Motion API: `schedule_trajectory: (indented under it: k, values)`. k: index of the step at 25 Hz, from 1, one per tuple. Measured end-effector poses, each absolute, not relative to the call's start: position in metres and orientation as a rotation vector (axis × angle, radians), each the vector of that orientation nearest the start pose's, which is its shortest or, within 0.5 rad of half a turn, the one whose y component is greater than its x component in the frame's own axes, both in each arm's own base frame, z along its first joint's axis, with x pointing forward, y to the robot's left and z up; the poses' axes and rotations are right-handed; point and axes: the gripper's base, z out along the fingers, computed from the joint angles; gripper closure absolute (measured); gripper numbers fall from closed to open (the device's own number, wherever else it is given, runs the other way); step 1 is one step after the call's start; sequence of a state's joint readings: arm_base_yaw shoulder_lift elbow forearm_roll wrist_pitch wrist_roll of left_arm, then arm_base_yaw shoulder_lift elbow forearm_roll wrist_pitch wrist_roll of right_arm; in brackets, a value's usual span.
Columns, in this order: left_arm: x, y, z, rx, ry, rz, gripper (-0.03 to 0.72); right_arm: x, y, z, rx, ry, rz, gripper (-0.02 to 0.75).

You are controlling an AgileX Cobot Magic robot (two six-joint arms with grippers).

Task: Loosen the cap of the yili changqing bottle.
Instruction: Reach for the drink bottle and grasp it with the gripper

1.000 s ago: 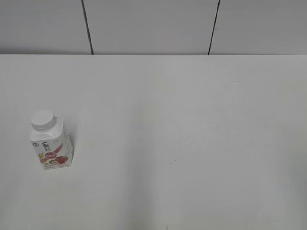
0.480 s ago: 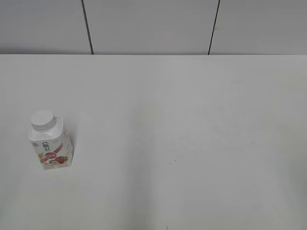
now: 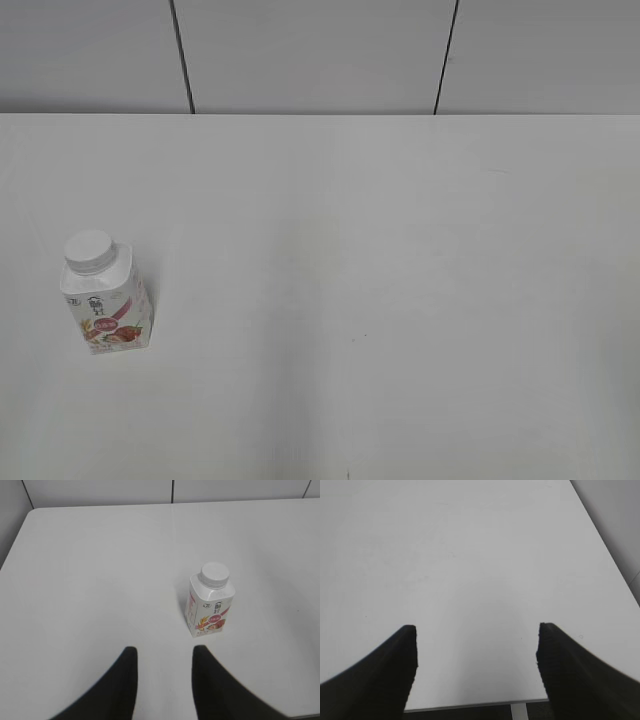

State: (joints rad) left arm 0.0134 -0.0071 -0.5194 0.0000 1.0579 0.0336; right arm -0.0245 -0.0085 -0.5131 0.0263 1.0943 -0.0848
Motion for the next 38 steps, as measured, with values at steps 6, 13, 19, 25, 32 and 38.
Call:
schedule_trajectory:
  k: [6,13,19,25,32,38]
  values:
    - [-0.008,0.0,0.283,0.02,2.015,0.03,0.448,-0.009,0.002,0.278,-0.064,2.055,-0.036,0.152]
    - [-0.008,0.0,0.283,0.02,2.015,0.03,0.447,-0.009,0.002,0.278,-0.064,2.055,-0.036,0.152]
    - [-0.008,0.0,0.283,0.02,2.015,0.03,0.324,-0.009,0.002,0.278,-0.064,2.055,-0.036,0.152]
    - [-0.008,0.0,0.283,0.02,2.011,0.03,0.112,-0.009,0.002,0.278,-0.064,2.055,-0.036,0.152]
    - [-0.008,0.0,0.292,0.02,1.944,0.031,0.121,-0.009,0.002,0.278,-0.064,2.055,-0.036,0.152]
    - [0.004,0.001,0.311,0.018,1.73,0.043,0.129,-0.009,0.002,0.278,-0.064,2.055,-0.036,0.152]
